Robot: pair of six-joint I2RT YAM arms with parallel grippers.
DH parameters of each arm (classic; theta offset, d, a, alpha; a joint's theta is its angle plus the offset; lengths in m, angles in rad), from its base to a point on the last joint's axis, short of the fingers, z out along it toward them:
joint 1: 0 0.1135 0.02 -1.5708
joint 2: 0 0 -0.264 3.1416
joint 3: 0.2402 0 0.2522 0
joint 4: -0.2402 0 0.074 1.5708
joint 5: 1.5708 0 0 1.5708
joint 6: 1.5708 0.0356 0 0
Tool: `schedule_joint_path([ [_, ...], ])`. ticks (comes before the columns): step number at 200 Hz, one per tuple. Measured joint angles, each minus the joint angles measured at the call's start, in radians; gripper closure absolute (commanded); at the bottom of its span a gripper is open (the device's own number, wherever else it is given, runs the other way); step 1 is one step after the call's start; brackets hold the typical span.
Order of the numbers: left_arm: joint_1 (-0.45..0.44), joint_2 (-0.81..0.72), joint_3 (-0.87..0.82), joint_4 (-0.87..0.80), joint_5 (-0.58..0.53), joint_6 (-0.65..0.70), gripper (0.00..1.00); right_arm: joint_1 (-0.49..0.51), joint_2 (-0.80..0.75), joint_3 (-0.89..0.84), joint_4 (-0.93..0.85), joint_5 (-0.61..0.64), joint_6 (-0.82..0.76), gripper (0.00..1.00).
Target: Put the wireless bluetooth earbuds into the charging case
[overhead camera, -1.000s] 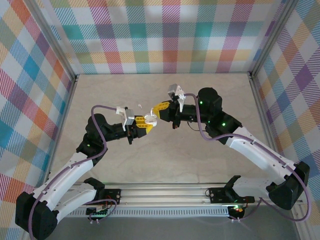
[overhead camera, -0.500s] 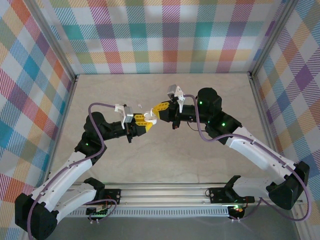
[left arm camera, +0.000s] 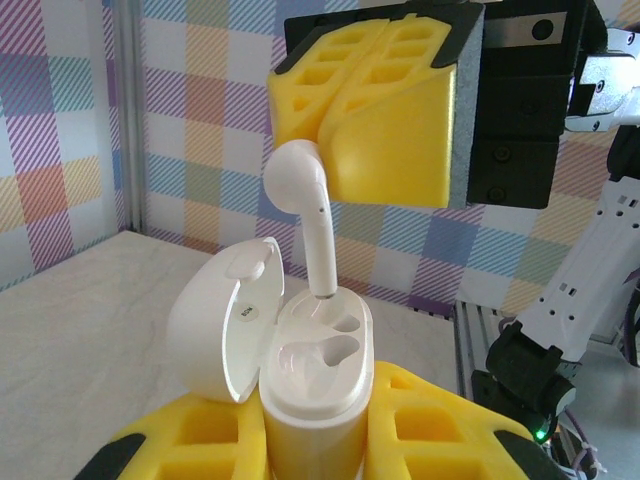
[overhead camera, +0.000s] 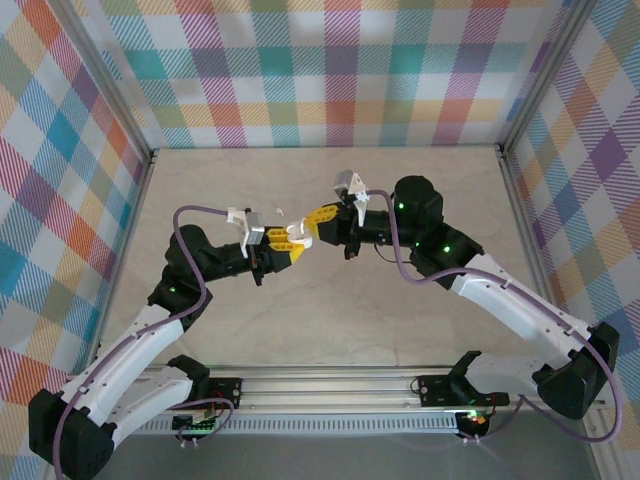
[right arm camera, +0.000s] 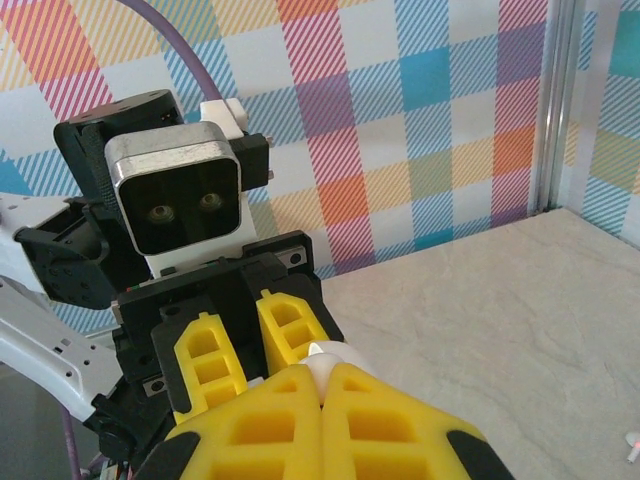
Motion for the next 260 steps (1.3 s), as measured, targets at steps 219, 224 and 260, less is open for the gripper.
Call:
schedule_joint_path([
  [219,0.0,-0.006,0.001,0.018,-0.014,-0.041,1.0,0.006,0.011,0.002,-0.076,-0.019,-0.03,0.74],
  [224,0.0,-0.006,0.001,0.018,-0.015,-0.041,1.0,0.006,0.012,0.002,-0.078,-0.019,-0.029,0.71],
  [260,0.0,-0.005,0.008,-0.002,-0.035,-0.033,1.0,0.006,0.013,0.006,-0.095,-0.017,-0.026,0.58],
])
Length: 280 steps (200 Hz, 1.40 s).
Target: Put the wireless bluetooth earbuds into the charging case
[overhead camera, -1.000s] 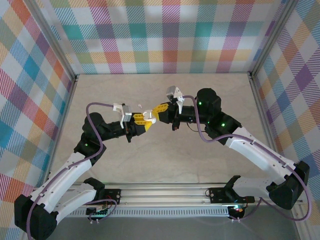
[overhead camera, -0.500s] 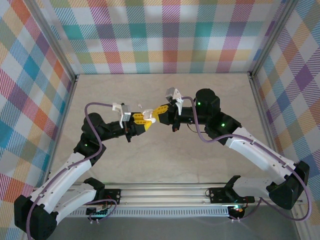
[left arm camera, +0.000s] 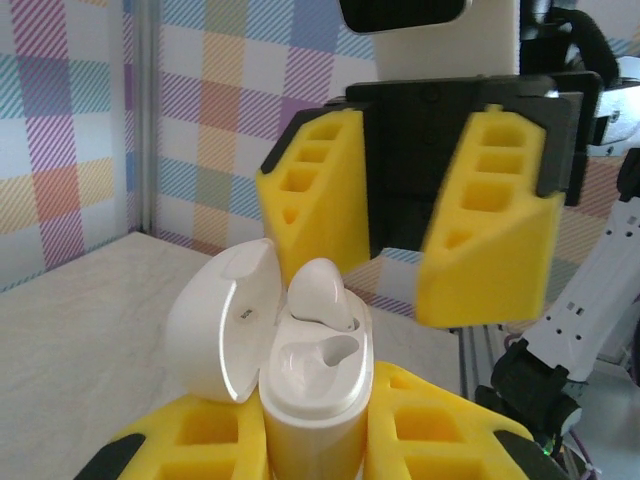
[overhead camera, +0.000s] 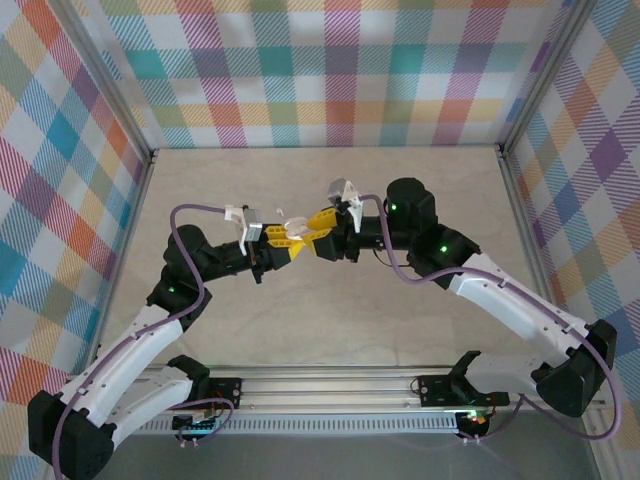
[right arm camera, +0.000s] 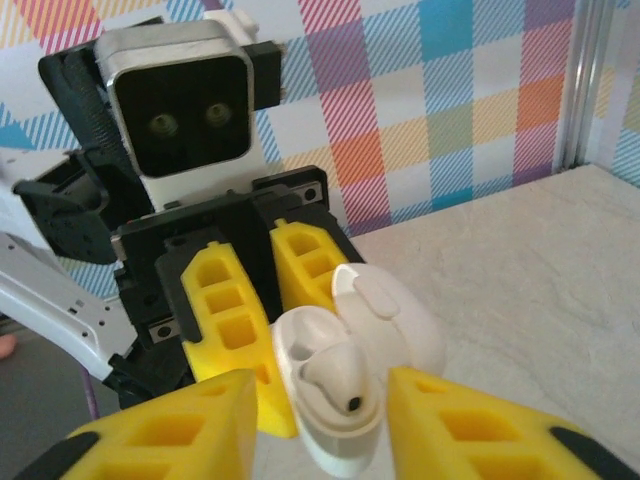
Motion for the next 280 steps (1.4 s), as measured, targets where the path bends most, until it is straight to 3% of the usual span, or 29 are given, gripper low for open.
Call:
schedule_joint_path([
  [87,0.0,-0.054,-0.003,-0.134,-0.063,0.081,1.0,0.0,0.017,0.1,-0.068,0.127,0.035,0.54],
  [142,0.0,-0.084,-0.045,-0.194,-0.109,0.117,1.0,0.0,0.107,0.194,-0.167,0.26,0.08,0.51],
  [163,0.0,-0.093,-0.045,-0.217,-0.126,0.129,1.0,-0.009,0.185,0.269,-0.229,0.307,0.11,0.57],
  [216,-0.001,-0.132,-0.045,-0.323,-0.144,0.19,1.0,-0.037,0.461,0.481,-0.396,0.393,0.193,0.57],
  [280,-0.001,-0.249,-0.045,-0.478,-0.172,0.237,1.0,-0.045,0.854,0.699,-0.441,0.389,0.233,0.61],
])
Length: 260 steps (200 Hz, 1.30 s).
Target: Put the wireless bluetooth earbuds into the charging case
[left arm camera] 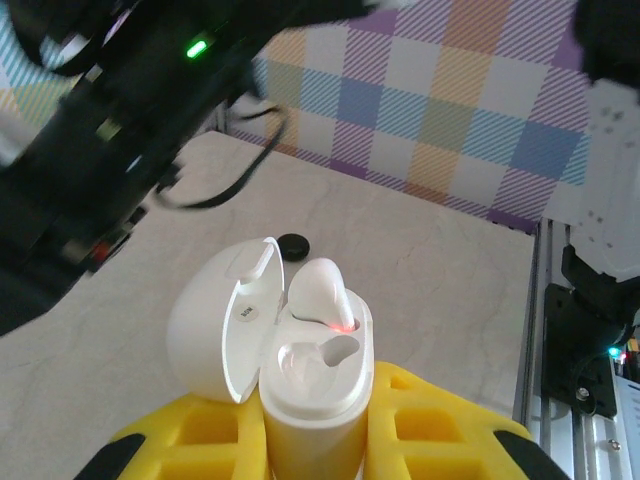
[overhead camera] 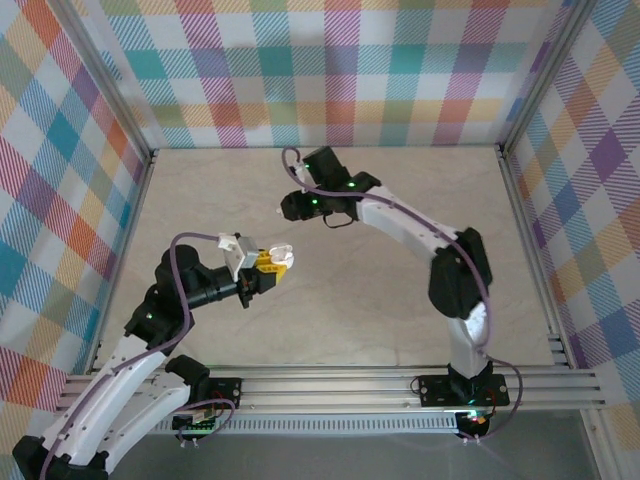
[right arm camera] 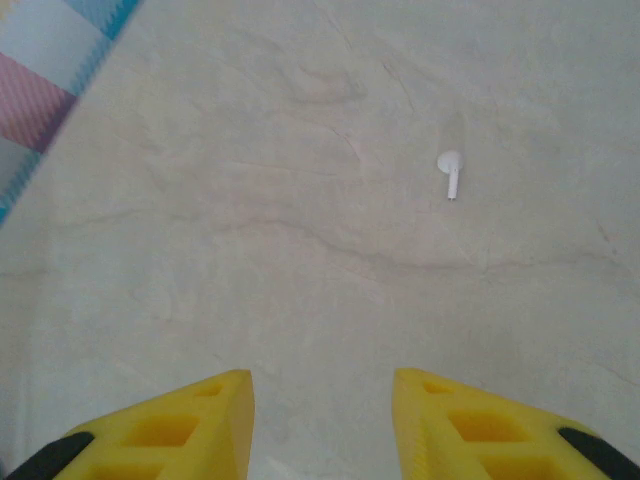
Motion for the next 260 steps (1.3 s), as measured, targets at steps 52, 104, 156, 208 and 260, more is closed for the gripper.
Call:
schedule_joint_path([
  [52,-0.001,-0.116,-0.053,-0.021,-0.022,-0.035,1.0,-0.002,0.453,0.439,-0.1,0.021,0.021,0.63],
  [104,-0.001,-0.15,-0.066,-0.051,-0.04,-0.061,1.0,-0.014,0.587,0.546,-0.129,0.06,0.085,0.62],
  [156,-0.001,-0.161,-0.065,-0.09,-0.042,-0.068,1.0,-0.027,0.587,0.548,-0.08,0.103,0.109,0.61],
  [208,-0.001,-0.178,-0.065,-0.106,-0.047,-0.069,1.0,-0.042,0.652,0.632,-0.058,0.105,0.132,0.61],
  [260,-0.001,-0.188,-0.066,-0.105,-0.05,-0.076,1.0,-0.071,0.698,0.689,-0.045,0.022,0.203,0.62],
])
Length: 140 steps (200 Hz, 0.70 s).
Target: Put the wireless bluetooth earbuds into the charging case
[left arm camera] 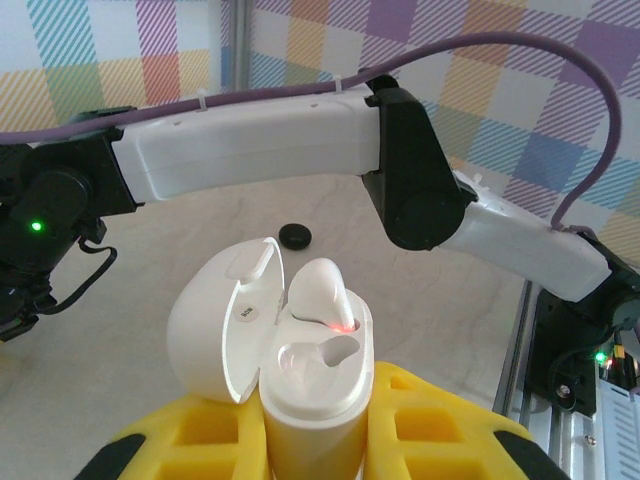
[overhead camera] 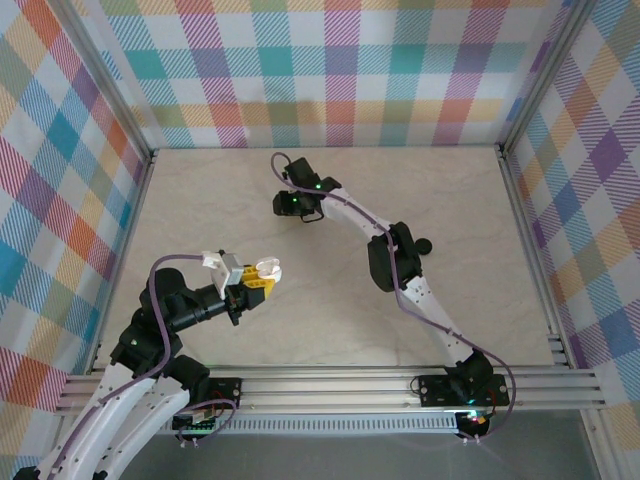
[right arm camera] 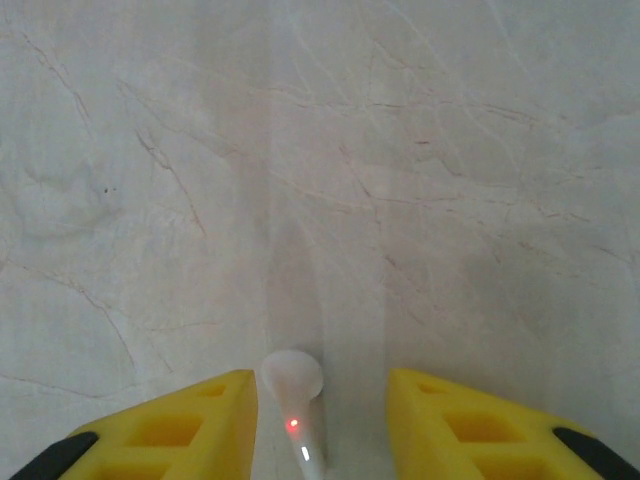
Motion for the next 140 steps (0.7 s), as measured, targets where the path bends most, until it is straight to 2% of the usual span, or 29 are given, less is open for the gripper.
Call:
schedule_joint_path([
  [33,0.0,-0.027,-0.01,0.0,-0.011,-0.016,1.0,-0.006,0.003,0.006,0.002,-0.028,0.048,0.62],
  [59,0.0,-0.091,-0.04,0.001,-0.032,-0.039,1.0,0.004,0.003,0.011,-0.013,0.006,0.063,0.62],
  [80,-0.001,-0.148,-0.07,0.002,-0.053,-0.068,1.0,0.022,0.003,0.019,-0.032,0.069,0.054,0.66],
  [109,-0.001,-0.202,-0.075,-0.002,-0.072,-0.093,1.0,0.041,0.004,0.022,-0.054,0.146,0.02,0.76],
  [140,-0.001,-0.251,-0.075,-0.01,-0.086,-0.112,1.0,0.052,0.005,0.027,-0.065,0.194,0.005,0.79],
])
